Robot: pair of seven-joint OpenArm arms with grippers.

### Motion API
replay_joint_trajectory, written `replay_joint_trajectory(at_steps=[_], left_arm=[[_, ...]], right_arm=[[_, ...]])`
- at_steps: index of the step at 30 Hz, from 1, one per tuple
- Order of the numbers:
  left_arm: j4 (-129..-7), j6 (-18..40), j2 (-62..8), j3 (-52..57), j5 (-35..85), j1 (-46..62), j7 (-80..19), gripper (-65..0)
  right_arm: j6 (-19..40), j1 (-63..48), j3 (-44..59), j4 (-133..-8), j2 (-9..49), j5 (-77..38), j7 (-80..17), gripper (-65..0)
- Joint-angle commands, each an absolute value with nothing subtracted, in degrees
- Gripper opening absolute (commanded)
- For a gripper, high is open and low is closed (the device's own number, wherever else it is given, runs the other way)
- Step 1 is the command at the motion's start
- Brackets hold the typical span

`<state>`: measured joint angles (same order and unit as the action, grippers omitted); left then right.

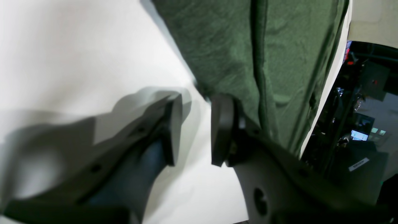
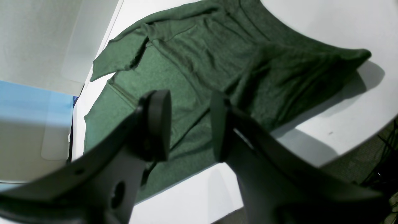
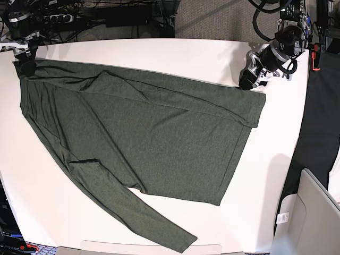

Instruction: Fold the T-shirt properly

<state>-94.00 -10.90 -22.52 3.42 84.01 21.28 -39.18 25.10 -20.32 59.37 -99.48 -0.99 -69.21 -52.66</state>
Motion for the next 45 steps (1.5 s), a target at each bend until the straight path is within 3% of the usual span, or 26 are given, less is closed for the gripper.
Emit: replay_joint_trajectory(at_steps=[1,23,31,45], left_arm=[[-94.3,-10.7,-22.4,3.8,84.9,21.2,-39.4,-48.2],[-88.7,-10.7,-20.2,3.6,84.9,14.5,-39.6,-48.7],[-92.1,-10.6,-20.4,3.7,84.9,14.7,-42.2,-64.6],[-97.5,-10.7,-22.7,5.9,84.6,18.7,-42.2,-64.9]], right_arm=[[25.7,-20.5,59.7,-100.5,-0.3,-70.7,-51.6,-42.7],[25.7,-21.3,59.7,-100.7,-0.3,-70.8,-51.6,-42.7],[25.7,-21.3,59.6,-100.6,-0.3,-70.8,-51.6,-42.8],[25.7,-24.2,59.5,-100.5,-4.5,-70.6,-55.4,-42.4]])
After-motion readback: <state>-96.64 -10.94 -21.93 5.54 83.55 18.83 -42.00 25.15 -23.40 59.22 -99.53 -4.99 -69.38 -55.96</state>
